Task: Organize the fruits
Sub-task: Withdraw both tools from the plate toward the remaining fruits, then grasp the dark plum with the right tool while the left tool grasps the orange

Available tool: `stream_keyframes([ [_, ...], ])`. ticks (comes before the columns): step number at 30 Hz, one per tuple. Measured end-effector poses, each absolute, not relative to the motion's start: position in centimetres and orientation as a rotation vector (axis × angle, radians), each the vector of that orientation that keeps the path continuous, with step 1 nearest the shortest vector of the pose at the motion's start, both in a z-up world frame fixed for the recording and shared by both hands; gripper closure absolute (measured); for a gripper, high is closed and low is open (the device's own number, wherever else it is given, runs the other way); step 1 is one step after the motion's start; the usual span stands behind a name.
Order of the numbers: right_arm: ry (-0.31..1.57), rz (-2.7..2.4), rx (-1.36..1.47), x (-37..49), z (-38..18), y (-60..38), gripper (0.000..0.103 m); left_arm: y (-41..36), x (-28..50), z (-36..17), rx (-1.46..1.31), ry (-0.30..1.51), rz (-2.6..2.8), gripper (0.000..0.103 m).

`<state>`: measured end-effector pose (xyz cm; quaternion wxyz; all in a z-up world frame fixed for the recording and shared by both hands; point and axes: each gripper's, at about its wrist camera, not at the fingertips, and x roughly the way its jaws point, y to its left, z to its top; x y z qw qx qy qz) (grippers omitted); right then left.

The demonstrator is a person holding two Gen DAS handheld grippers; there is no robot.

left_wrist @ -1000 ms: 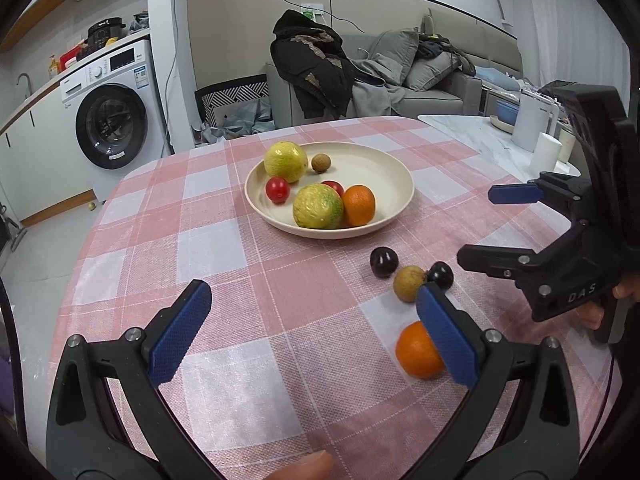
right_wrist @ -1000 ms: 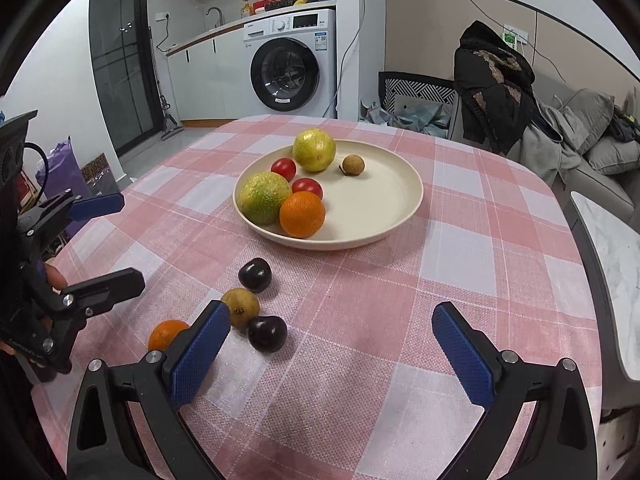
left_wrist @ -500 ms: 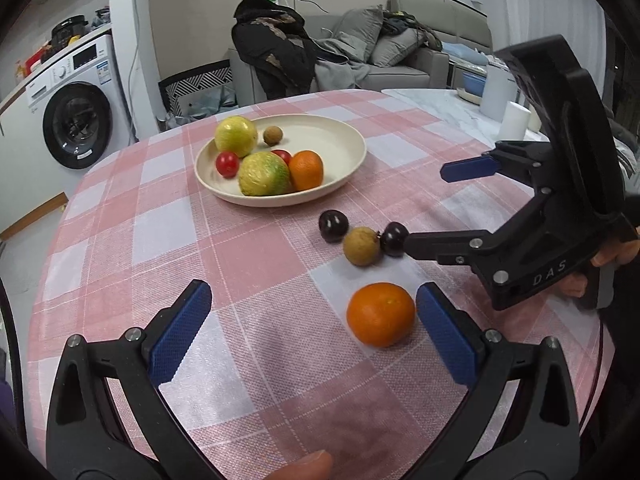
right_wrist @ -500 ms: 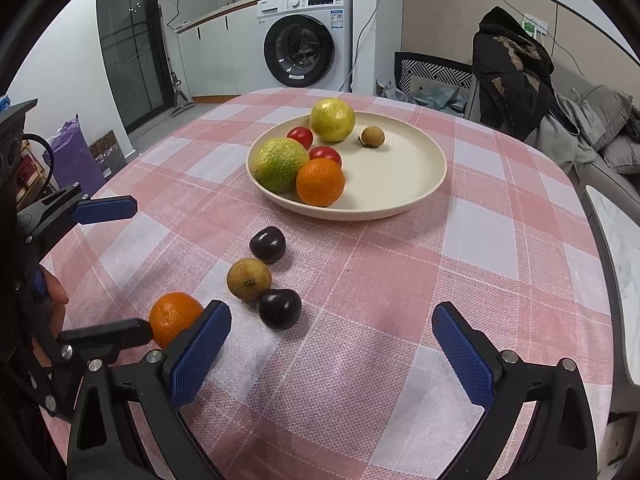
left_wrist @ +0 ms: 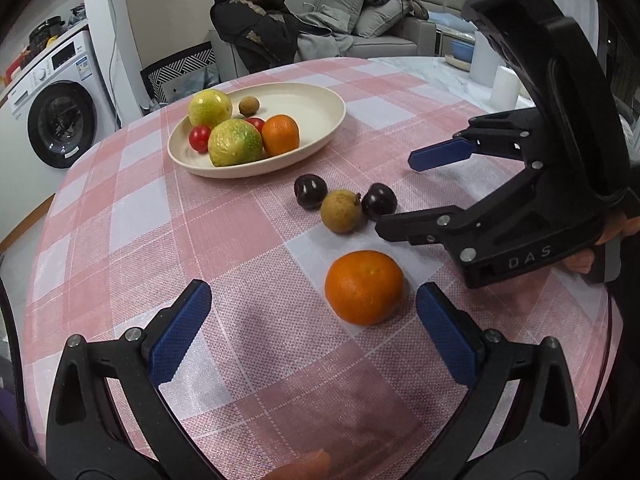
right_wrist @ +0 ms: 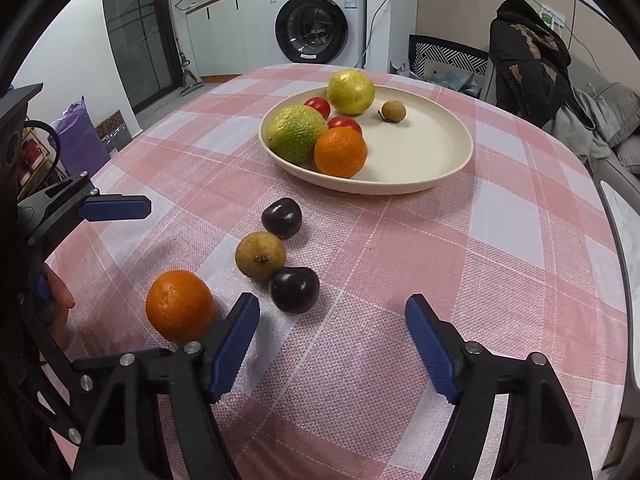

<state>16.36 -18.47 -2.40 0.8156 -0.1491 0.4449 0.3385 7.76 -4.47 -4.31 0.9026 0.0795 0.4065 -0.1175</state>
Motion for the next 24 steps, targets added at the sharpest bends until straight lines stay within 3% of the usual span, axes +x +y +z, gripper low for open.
stream_keyframes([
  [9,0.946,0.741,-0.317,16.4,-2.5,-18.2,0.043,-5.0,8.1,-4.9,0.2,0.862,-0.241,0.001],
  [24,0.924,0.768,-0.345,15.6,-2.4,-17.4,0.06,-5.4,8.4,-5.6,0.218,0.902,-0.251,0.001],
])
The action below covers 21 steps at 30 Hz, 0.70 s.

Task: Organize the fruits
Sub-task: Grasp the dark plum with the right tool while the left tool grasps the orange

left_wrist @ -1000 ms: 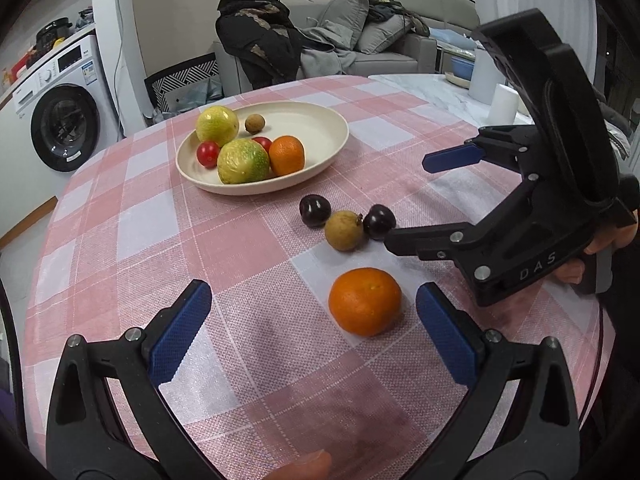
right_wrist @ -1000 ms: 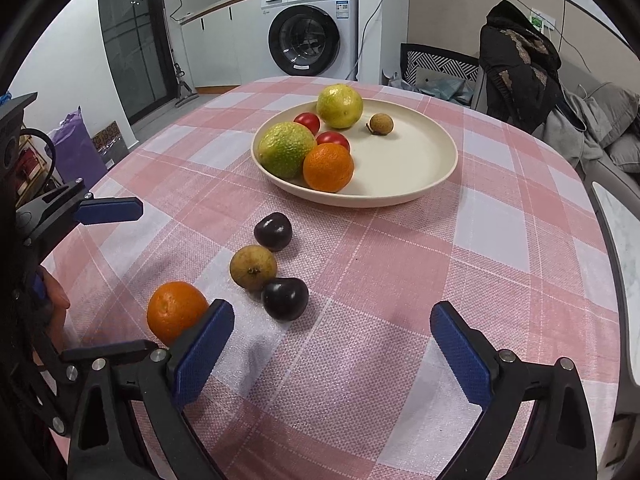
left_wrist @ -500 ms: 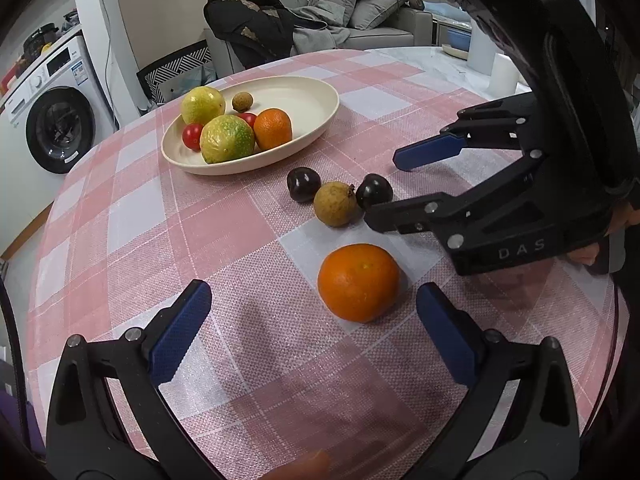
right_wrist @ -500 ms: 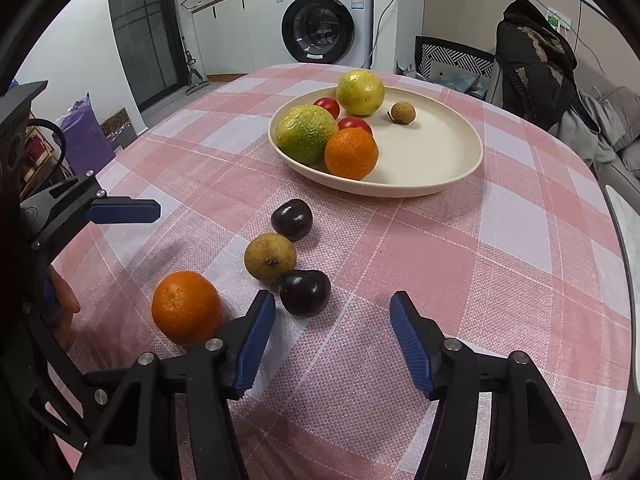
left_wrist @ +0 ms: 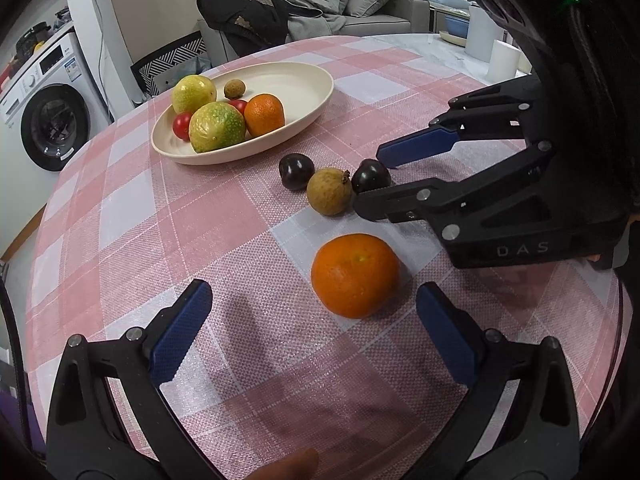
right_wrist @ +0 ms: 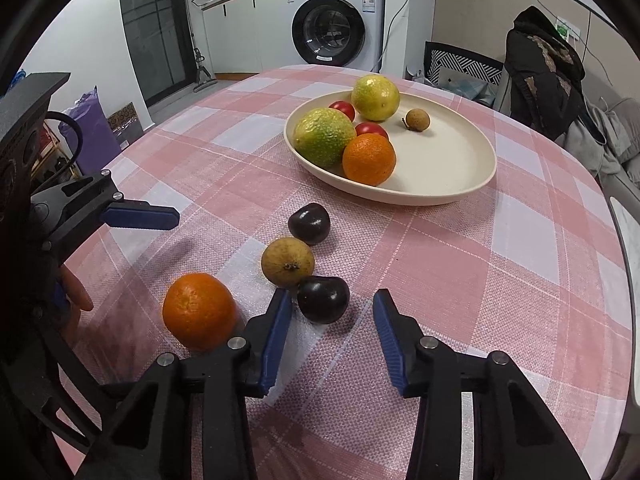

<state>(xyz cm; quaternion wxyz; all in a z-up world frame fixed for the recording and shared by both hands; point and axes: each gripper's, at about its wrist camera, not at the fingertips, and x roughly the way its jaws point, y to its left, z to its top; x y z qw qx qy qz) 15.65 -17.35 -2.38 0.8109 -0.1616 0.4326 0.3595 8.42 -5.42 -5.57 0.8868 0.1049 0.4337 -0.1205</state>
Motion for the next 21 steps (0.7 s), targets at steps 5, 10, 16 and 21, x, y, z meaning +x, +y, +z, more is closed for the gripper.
stream_keyframes([
  [5,0.916,0.767,-0.354,15.56,-2.41,-17.16,0.061,-5.26,8.6,-5.63,0.208,0.908,-0.257,0.001],
  [10,0.91,0.77,-0.363,15.49,-2.42,-17.02,0.065,-5.29,8.55,-5.64,0.21,0.905,-0.257,0.002],
  [16,0.908,0.783,-0.353,15.42,-2.3,-17.19,0.076,-5.39,8.28,-5.5,0.209,0.894,-0.287,0.015],
  [21,0.902,0.787,-0.347,15.31,-2.12,-17.39,0.077,-5.45,8.08,-5.42,0.201,0.892,-0.32,0.025],
])
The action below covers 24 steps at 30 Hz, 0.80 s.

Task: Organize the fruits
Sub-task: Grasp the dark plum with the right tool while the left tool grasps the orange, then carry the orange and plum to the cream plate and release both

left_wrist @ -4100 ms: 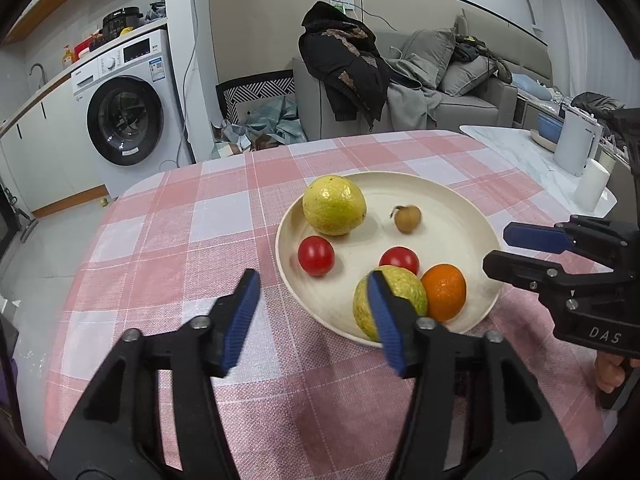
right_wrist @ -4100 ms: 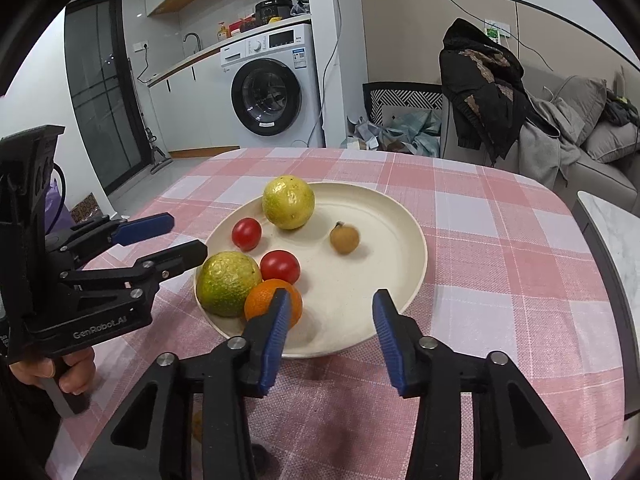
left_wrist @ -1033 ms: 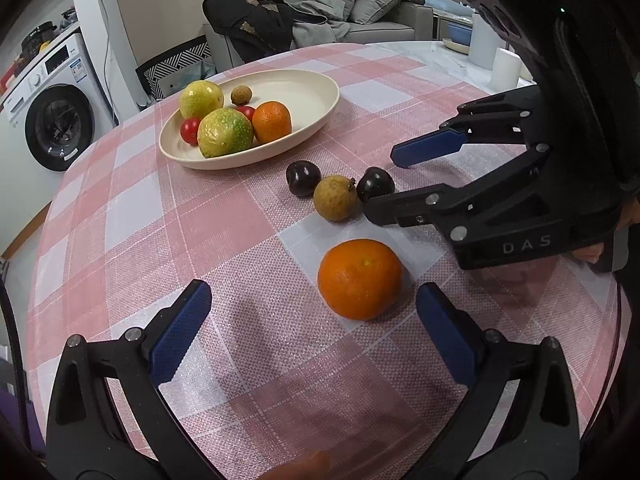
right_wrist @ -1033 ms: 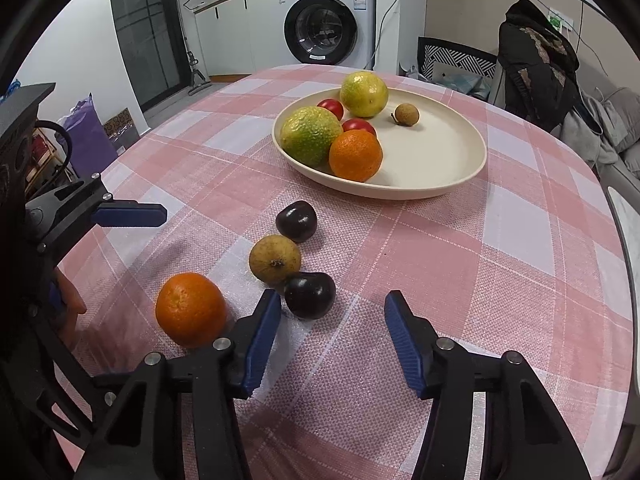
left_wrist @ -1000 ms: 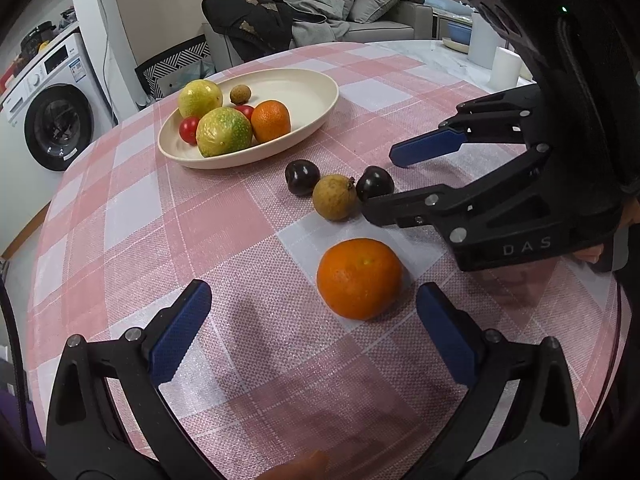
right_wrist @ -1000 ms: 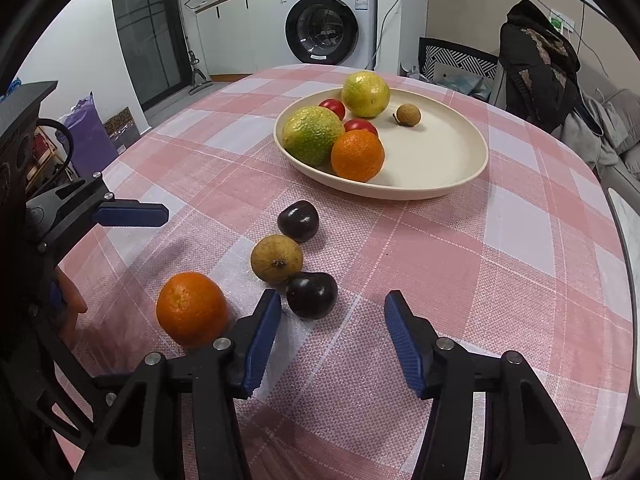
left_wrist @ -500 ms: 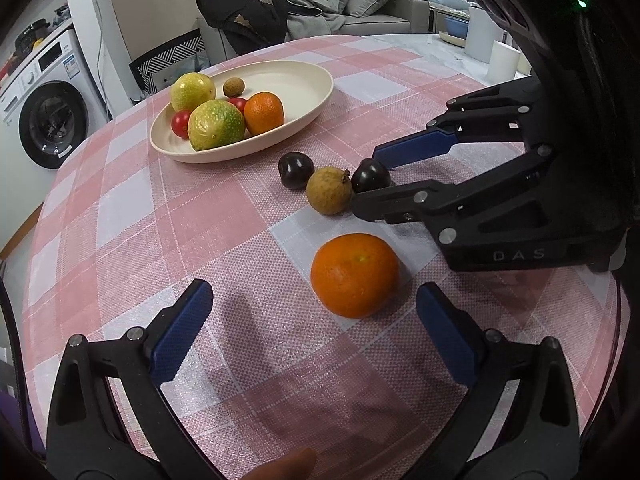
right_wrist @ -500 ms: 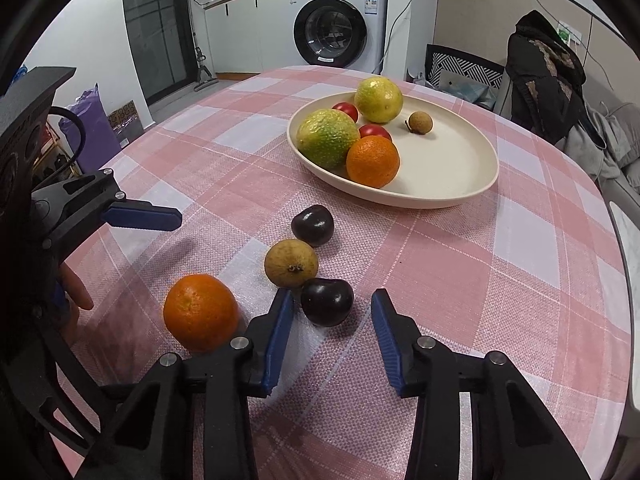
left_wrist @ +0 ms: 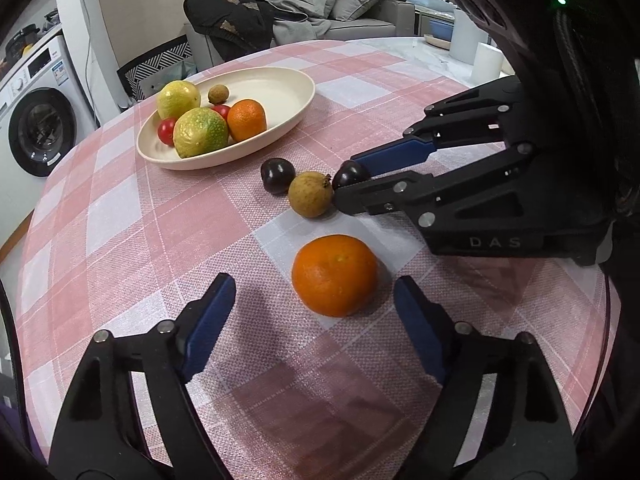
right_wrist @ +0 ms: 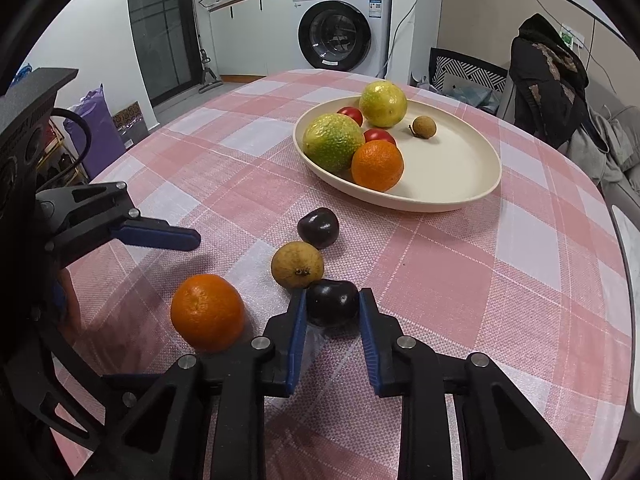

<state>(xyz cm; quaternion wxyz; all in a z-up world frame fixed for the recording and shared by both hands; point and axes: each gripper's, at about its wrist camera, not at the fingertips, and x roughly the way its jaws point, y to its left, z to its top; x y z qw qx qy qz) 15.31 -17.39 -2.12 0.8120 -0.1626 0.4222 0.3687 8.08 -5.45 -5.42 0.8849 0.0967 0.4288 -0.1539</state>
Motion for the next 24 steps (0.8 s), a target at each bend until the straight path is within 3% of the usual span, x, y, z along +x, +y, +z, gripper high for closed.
stream_keyframes([
  [9,0.859,0.768,-0.31,15.3,-1.1,-18.1,0.077,-5.4,7.7,-5.1,0.176,0.884,-0.366,0.053],
  [11,0.851,0.771,-0.306,15.3,-1.0,-18.1,0.077,-5.4,7.5,-5.0,0.174,0.87,-0.376,0.065],
  [24,0.821,0.766,-0.28,15.4,-0.3,-18.5,0.077,-4.8,7.4,-3.9,0.146,0.802,-0.34,0.065],
])
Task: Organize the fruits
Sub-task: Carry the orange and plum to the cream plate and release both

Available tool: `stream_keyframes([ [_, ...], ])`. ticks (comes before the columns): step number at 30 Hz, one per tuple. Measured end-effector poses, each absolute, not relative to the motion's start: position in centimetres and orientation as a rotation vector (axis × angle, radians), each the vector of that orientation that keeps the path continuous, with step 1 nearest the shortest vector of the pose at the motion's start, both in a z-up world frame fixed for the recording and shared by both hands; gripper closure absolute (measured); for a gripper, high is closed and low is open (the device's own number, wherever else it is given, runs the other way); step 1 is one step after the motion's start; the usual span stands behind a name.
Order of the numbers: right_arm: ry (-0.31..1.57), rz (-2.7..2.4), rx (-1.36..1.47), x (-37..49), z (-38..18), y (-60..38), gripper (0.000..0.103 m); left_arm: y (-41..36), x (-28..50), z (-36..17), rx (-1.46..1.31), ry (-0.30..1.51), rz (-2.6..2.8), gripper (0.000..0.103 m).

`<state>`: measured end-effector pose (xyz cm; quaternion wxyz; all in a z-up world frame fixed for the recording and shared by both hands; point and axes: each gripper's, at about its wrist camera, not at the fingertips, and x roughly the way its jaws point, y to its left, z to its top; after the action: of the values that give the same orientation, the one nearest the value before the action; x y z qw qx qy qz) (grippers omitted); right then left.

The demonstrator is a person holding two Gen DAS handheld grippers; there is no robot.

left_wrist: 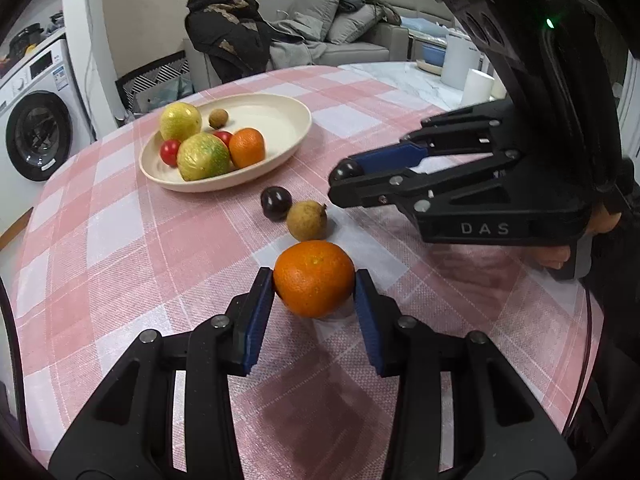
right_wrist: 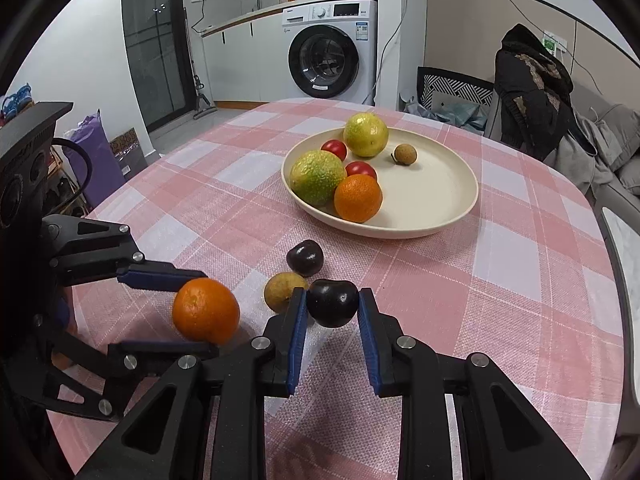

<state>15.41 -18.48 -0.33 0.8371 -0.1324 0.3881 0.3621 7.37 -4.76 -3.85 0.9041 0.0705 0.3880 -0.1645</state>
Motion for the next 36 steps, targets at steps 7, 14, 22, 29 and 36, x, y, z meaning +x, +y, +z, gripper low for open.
stream_keyframes([
  [7,0.771,0.758,-0.235,15.5,0.8,-19.1,0.077,-3.4,7.6,-2.5,0.097,0.745,-0.291,0.065],
  [14,0.739,0.74,-0.183,15.9,1.6,-19.7,0.077,-2.2,8.2,-0.8,0.05,0.698,-0.243,0.065],
  [22,0.737,0.676,-0.115,17.5,2.7,-20.5,0.077,-1.1,9.8,1.1,0.05,0.65,-0.19,0.065],
  [29,0.721,0.625,-0.079,18.8,3.9,-20.8,0.077,-0.9,10.7,2.7,0.061,0.615,-0.164,0.065],
  [36,0.718,0.589,-0.018,20.6,5.2,-21.0,0.077,-0.3,12.1,4.1,0.05,0.589,-0.138,0.065],
])
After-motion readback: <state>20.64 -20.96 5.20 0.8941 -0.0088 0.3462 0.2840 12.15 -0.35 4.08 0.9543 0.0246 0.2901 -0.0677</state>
